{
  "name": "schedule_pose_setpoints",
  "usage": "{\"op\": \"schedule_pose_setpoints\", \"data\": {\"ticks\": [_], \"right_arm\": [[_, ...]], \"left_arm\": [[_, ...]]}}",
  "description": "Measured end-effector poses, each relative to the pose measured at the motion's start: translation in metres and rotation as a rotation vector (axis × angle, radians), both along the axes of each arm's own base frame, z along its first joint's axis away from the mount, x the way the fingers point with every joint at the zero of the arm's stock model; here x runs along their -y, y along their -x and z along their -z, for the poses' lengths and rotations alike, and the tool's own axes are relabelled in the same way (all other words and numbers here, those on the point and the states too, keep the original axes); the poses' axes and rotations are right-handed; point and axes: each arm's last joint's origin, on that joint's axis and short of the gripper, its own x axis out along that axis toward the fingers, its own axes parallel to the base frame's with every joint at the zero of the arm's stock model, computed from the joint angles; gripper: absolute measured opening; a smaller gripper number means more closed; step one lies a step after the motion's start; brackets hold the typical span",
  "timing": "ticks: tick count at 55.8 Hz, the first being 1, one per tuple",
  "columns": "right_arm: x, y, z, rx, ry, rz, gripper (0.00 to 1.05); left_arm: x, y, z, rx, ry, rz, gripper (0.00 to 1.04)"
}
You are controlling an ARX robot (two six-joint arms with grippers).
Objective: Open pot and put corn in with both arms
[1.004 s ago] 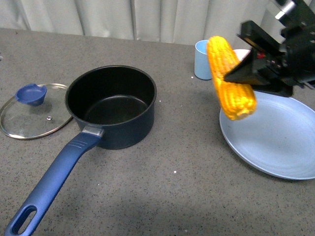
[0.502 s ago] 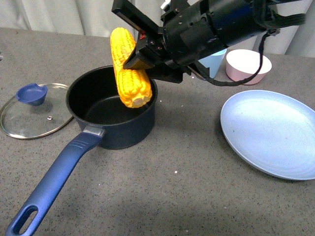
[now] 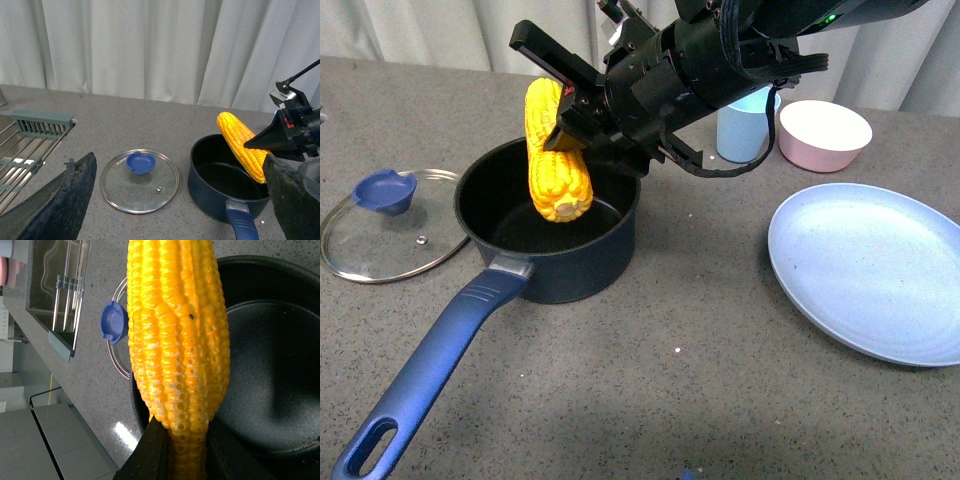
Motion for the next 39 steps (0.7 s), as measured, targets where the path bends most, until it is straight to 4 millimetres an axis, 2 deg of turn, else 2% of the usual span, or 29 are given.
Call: {"op": "schedule_pose_setpoints", "data": {"ticks": [12,16,19,36,39], "right_arm": [[-0.0028,-0.0032,0.0045,-0.012,0.003,0.002,0.13],[-0.0031,-0.0037,0.0062,-0.022,0.004,0.004,0.34],[-0.0031,-0.0037,0.0067,-0.025,0.004,0.006,0.43],[0.0001,-0.0056,0.0058,0.000,-0.003,0.024,0.95],[0.0028,-0.0046,0.0057,0.008,0.002,0.037,0.97]], "left_arm": [[0.0000,0.0000,0.0000,0.000,0.000,0.000,0.98],[0.0000,0.0000,0.0000,0.000,0.000,0.000,0.98],[0.0000,0.0000,0.0000,0.000,0.000,0.000,0.98],[0.0000,0.0000,0.0000,0.000,0.000,0.000,0.98],[0.0000,0.0000,0.0000,0.000,0.000,0.000,0.98]]}}
